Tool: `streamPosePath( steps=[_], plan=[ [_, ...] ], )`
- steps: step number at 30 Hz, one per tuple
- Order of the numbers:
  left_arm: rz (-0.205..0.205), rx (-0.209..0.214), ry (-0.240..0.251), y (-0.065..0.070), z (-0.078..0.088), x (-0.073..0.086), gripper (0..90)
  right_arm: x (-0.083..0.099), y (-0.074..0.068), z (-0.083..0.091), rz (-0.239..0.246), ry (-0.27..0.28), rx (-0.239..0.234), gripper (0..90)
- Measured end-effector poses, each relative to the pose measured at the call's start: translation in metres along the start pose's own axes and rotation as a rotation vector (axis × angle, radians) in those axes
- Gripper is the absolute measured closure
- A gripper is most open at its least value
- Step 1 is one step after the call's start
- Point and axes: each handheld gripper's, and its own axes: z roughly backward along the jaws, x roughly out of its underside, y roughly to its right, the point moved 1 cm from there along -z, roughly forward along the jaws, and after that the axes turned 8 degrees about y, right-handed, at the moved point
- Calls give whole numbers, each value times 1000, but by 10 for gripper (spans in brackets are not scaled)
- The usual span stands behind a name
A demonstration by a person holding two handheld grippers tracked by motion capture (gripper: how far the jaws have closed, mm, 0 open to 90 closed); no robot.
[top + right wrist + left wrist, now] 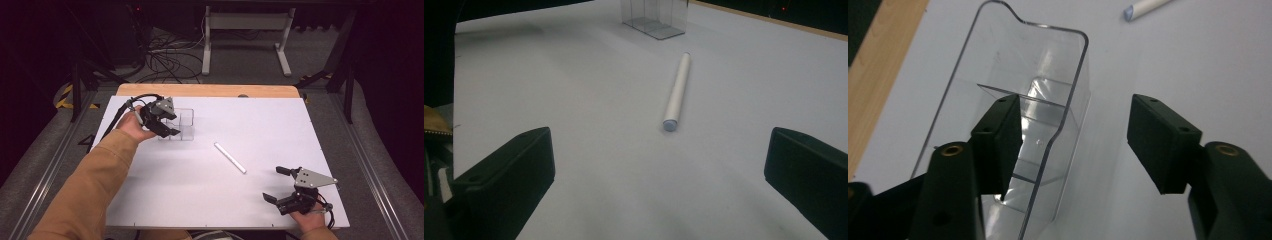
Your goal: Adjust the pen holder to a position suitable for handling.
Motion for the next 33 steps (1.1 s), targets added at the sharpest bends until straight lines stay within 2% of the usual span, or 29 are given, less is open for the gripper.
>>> streamPosePath(
  steps=[5,9,14,17,18,24,25,26,27,28,31,33],
  plan=[
    [-21,-3,-71,0,-15,0,442,0,0,0,2,4,-4,6],
    [-32,-36,-118,1,-22,1,487,0,0,0,1,6,-6,6],
    [-31,-35,-130,1,-25,0,588,0,0,0,1,4,-5,6],
    [-50,-48,-142,3,-25,0,657,0,0,0,-2,4,-4,6],
    [-57,-55,-137,3,-24,0,705,0,0,0,-2,4,-4,6],
    [-88,-10,-148,6,-21,0,787,0,0,0,-2,3,-6,6],
    [-95,0,-152,7,-21,0,854,0,0,0,-1,-1,-5,6],
    [-104,3,-164,9,-21,-1,854,0,0,0,-1,-1,-5,6],
    [-118,-19,-172,12,-21,-3,879,0,0,0,0,-3,-5,6],
    [-114,4,-174,12,-21,-3,877,0,0,0,-1,-4,-7,6],
    [-104,44,-148,14,-19,-7,879,0,1,0,1,-2,-7,6],
    [-109,49,-128,18,-16,-10,879,0,0,0,0,-3,-7,6]
  ],
)
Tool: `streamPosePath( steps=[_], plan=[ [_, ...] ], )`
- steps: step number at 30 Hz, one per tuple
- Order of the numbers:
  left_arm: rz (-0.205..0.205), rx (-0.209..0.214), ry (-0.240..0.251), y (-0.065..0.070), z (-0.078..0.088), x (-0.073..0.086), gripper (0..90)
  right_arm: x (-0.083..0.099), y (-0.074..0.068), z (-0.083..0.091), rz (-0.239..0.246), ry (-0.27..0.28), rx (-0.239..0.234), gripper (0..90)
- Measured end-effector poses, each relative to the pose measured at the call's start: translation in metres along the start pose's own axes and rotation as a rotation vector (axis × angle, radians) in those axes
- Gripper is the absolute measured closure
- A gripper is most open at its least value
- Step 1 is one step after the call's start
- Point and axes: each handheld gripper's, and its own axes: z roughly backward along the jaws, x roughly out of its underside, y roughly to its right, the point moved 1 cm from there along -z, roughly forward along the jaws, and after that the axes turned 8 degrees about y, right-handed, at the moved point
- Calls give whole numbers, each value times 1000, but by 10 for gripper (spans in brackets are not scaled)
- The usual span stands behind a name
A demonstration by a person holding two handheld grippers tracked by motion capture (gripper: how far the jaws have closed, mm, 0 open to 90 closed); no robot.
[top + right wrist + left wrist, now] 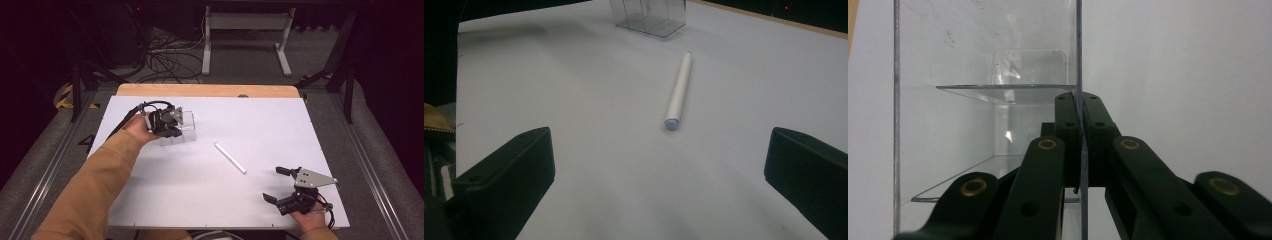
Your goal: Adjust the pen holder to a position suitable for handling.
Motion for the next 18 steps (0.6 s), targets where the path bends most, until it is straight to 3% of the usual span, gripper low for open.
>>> streamPosePath(
  steps=[10,15,18],
  plan=[
    [-75,103,99,32,19,-25,879,0,0,0,-2,2,0,6],
    [-120,176,87,53,12,-40,879,0,0,0,-1,4,0,6],
    [-112,199,62,64,4,-48,879,0,0,0,0,5,-1,6]
  ],
)
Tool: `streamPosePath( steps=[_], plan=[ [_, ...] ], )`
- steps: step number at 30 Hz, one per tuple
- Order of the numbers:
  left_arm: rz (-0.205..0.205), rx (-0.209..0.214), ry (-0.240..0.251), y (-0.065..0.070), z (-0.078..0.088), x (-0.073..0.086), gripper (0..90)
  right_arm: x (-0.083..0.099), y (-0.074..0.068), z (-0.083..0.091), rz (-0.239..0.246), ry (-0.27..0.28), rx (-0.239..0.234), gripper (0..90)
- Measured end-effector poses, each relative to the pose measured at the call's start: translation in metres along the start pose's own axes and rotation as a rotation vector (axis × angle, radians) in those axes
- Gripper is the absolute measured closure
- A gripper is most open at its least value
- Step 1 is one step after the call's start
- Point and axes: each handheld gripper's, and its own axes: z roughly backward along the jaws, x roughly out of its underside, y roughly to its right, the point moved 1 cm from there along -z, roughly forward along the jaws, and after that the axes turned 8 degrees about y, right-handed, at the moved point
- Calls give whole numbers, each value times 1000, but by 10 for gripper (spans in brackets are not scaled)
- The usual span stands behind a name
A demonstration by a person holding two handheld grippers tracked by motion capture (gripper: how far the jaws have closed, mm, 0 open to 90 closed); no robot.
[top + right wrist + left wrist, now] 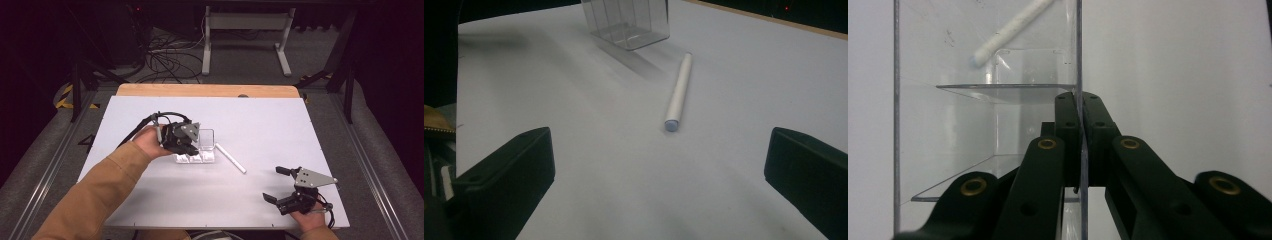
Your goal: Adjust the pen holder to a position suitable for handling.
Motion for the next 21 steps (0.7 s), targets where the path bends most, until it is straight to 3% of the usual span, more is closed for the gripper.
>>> streamPosePath(
  steps=[6,11,14,21],
  plan=[
    [30,70,4,9,-18,-8,878,0,0,0,2,-1,-2,6],
    [55,76,-3,14,-27,-14,878,0,0,0,3,-1,-5,6],
    [49,75,-21,15,-30,-17,878,0,0,0,2,-2,-6,6],
    [71,74,3,14,-31,-17,860,0,0,0,5,1,-7,6]
  ],
)
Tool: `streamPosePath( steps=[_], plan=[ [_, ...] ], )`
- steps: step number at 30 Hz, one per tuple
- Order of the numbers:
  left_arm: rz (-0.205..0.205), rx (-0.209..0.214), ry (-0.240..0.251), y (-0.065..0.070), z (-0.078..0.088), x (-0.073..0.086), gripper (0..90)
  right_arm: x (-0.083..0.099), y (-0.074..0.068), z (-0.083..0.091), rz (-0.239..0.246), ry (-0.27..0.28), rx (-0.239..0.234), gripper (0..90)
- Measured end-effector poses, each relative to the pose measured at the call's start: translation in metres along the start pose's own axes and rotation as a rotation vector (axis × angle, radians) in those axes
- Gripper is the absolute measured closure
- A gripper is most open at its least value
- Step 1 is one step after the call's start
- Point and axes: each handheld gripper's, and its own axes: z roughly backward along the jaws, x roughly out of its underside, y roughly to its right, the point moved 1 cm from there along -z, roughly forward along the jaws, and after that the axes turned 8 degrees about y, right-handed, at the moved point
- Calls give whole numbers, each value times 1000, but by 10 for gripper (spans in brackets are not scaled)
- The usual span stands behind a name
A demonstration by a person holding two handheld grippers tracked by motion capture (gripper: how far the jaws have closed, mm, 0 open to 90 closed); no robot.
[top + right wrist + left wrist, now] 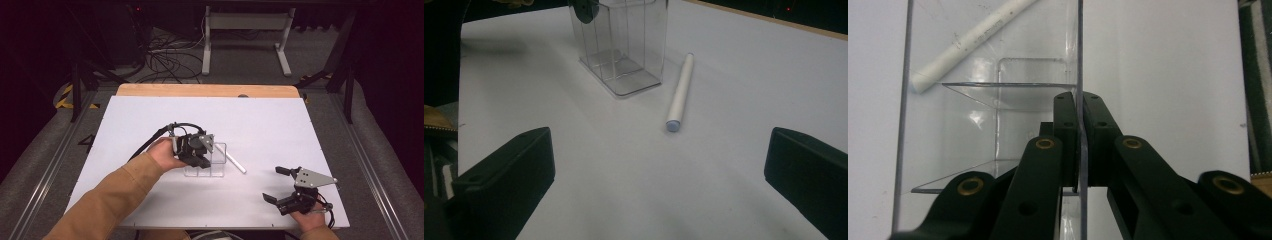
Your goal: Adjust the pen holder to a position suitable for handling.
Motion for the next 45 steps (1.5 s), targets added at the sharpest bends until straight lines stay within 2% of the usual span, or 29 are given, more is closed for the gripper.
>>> streamPosePath(
  steps=[1,3,5,7,9,10,12,14,17,19,22,26,29,31,34,38,39,41,43,45],
  plan=[
    [10,3,3,0,1,0,829,0,0,0,0,0,0,6],
    [27,5,40,-1,6,2,750,0,0,0,-2,2,0,6],
    [50,12,84,0,13,3,705,-1,0,0,-2,4,3,6],
    [52,1,126,3,22,5,614,-4,-1,0,-2,2,9,5],
    [65,-11,192,9,34,9,540,-10,-2,-1,2,-3,14,4],
    [78,-35,227,13,40,12,540,-10,-2,-1,2,-3,14,4],
    [86,-122,305,22,54,19,472,-16,-4,-1,9,-1,14,3],
    [93,-184,373,34,64,28,424,-20,-6,-2,14,-2,17,3],
    [121,-279,444,49,74,41,311,-27,-9,-5,8,7,24,4],
    [154,-335,493,58,80,53,249,-31,-11,-7,13,0,35,4],
    [207,-379,570,69,86,73,191,-36,-12,-10,7,-7,46,12],
    [280,-400,672,79,88,102,120,-43,-11,-10,-8,3,60,35],
    [313,-397,800,91,86,126,75,-50,-11,-10,-3,-4,75,47],
    [318,-419,811,98,85,134,75,-53,-12,-10,2,0,81,49],
    [317,-457,800,104,85,140,65,-57,-12,-12,0,1,78,50],
    [332,-490,828,107,83,148,32,-61,-12,-15,3,-2,74,46],
    [347,-496,834,107,82,150,21,-62,-12,-16,5,-3,74,45],
    [367,-472,850,107,81,154,4,-65,-10,-17,1,-2,84,29],
    [365,-491,863,108,81,157,3,-68,-7,-19,-9,-10,82,27],
    [371,-517,855,109,81,158,3,-71,-5,-22,-11,-33,79,27]
  ],
)
